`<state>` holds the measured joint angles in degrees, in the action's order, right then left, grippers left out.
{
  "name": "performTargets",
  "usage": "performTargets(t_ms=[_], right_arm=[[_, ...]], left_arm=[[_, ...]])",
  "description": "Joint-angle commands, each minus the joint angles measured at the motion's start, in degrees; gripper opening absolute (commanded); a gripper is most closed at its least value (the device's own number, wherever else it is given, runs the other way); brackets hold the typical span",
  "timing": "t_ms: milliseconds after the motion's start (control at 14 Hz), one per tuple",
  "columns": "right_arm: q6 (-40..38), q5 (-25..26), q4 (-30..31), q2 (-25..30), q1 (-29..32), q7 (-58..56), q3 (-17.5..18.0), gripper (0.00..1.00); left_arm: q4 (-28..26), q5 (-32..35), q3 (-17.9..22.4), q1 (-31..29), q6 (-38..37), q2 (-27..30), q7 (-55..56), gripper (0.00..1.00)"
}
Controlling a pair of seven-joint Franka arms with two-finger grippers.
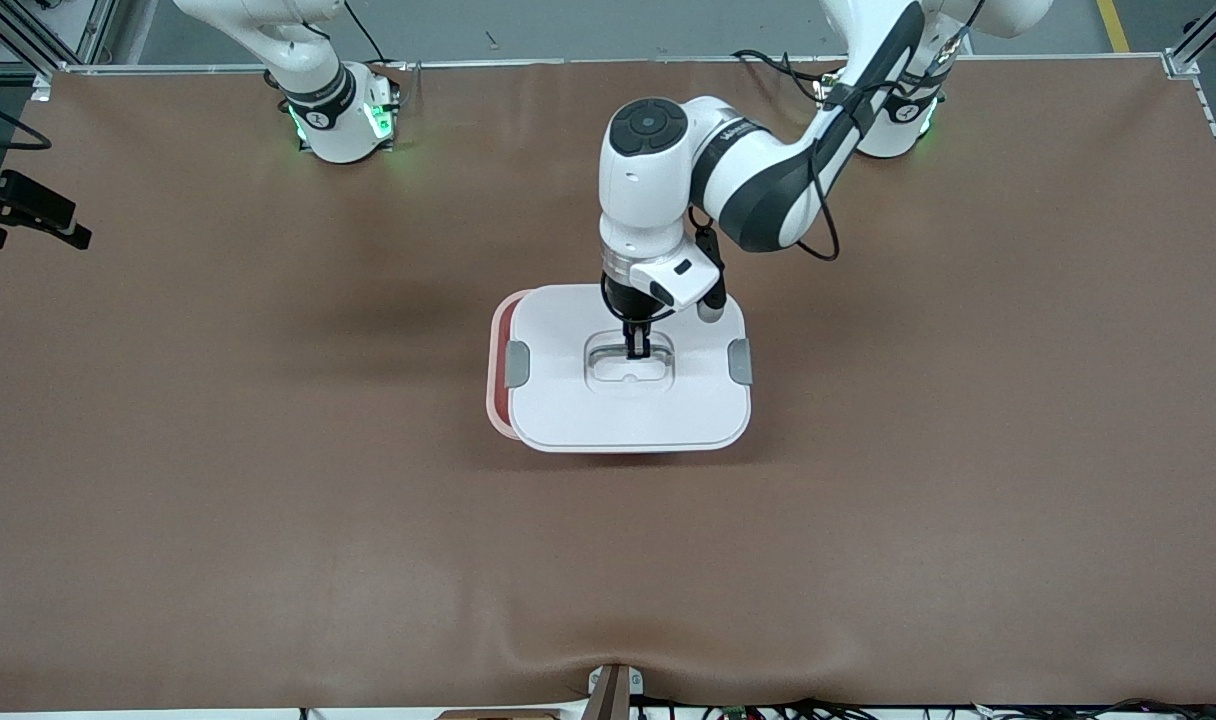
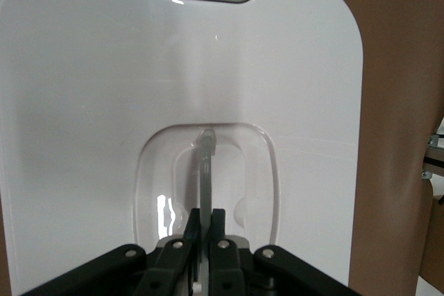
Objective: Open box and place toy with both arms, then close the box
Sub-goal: 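Lower the lid onto the box with the left gripper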
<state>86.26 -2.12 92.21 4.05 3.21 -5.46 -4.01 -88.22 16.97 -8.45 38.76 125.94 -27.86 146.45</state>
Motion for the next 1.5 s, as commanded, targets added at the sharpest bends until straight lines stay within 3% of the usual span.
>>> performTargets(t_ms=[0,499,784,1425], right_arm=[[-0.4,1.7,-0.4,0.4,1.5,-1.3,2.0,1.00],[-2.7,0.4,-0.5,0.3,0.0,9.0,2.3,1.00],[-6.4,-0.5,-2.6,-0.4,0.3,8.5,2.0,1.00],[-5.6,0.2,-4.2,-1.2,1.4,8.6,1.8,1.00]], left_arm=[[3.0,3.8,0.5,2.0,-1.3,-2.1,4.3,0.00],[4.1,4.8,0.5,4.0,-0.5,-4.3,7.5,0.00],[4.6,5.6,0.5,4.5,-0.1,-5.0,8.6,0.00],[5.3,6.9,0.4,5.0,0.0,-6.1,8.6,0.00]])
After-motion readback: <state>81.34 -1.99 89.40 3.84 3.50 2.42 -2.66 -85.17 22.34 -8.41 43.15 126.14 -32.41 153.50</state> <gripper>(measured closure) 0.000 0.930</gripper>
